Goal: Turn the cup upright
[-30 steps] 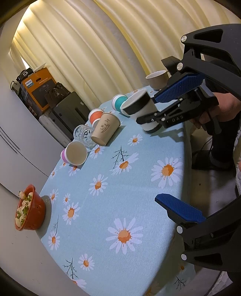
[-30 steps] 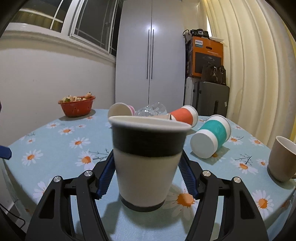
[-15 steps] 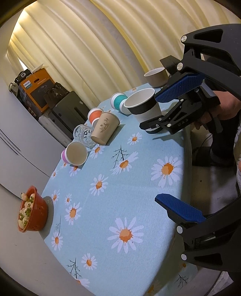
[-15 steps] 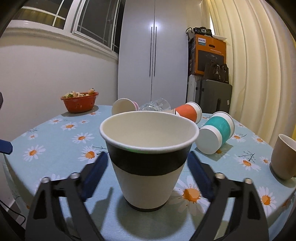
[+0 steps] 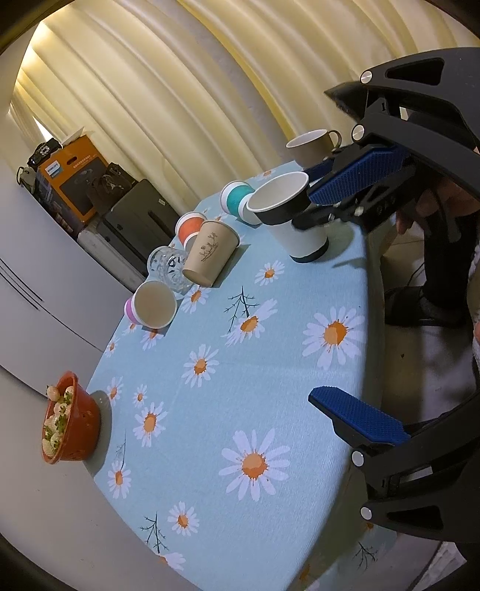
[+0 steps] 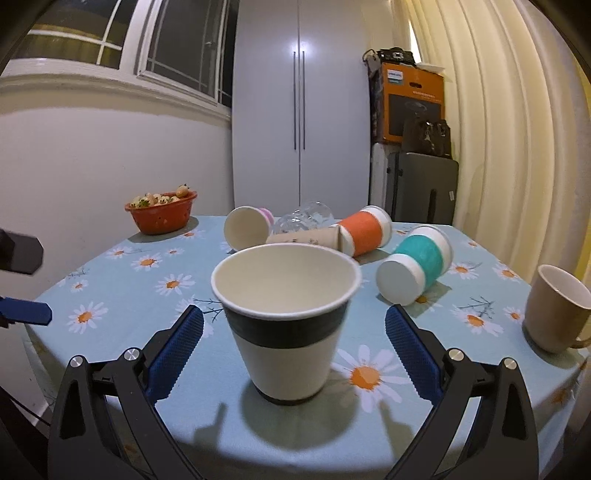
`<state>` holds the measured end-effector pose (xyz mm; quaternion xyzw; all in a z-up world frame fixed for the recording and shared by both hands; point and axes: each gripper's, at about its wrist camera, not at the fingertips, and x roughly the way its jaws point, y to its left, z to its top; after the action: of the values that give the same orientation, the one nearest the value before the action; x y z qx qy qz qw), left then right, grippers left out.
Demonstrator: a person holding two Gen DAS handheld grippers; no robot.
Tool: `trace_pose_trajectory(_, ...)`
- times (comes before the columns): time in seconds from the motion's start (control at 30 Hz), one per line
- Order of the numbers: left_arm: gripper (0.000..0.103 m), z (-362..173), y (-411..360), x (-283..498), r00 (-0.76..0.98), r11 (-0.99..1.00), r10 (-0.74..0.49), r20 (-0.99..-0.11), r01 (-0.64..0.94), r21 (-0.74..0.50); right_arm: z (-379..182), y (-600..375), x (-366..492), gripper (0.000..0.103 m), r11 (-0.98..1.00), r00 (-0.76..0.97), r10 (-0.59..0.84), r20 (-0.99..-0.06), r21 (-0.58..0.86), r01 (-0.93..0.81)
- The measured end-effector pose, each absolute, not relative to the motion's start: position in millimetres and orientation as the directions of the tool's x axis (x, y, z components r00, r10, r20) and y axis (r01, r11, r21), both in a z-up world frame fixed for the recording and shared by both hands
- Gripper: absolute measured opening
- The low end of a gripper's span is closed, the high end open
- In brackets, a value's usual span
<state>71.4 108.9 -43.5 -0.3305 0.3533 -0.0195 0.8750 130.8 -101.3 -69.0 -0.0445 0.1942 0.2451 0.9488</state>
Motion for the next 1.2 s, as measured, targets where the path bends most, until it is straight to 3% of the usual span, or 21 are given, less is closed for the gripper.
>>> trace_pose_trajectory(0.23, 0.096, -38, 106, 66, 0.764, 0.805, -0.230, -0.603, -0.199, -0.559, -43, -124, 112, 0.098, 0.881, 0.816, 0.443, -0.371, 0.011, -0.473)
trace_pose_trajectory(0.47, 0.096, -27, 92, 56, 0.777, 0.871, -0.119, -0.618, -0.218, -0.441, -7, -159, 93, 0.098, 0.871, 0.805, 0.472, -0.359, 0.045, -0.490)
trace_pose_trajectory(0.77, 0.096, -18, 69, 33, 0.798, 0.913, -0.106, -0.593, -0.158, -0.375, 36, -191, 58, 0.098, 0.802, 0.785, 0.542, -0.301, -0.091, -0.590)
trace_pose_trajectory(1.2, 0.096, 9, 31, -5, 0.844, 0.982, -0.077, -0.531, -0.029, -0.189, 47, -231, 58, 0.098, 0.791, 0.720, 0.554, -0.418, -0.003, -0.611)
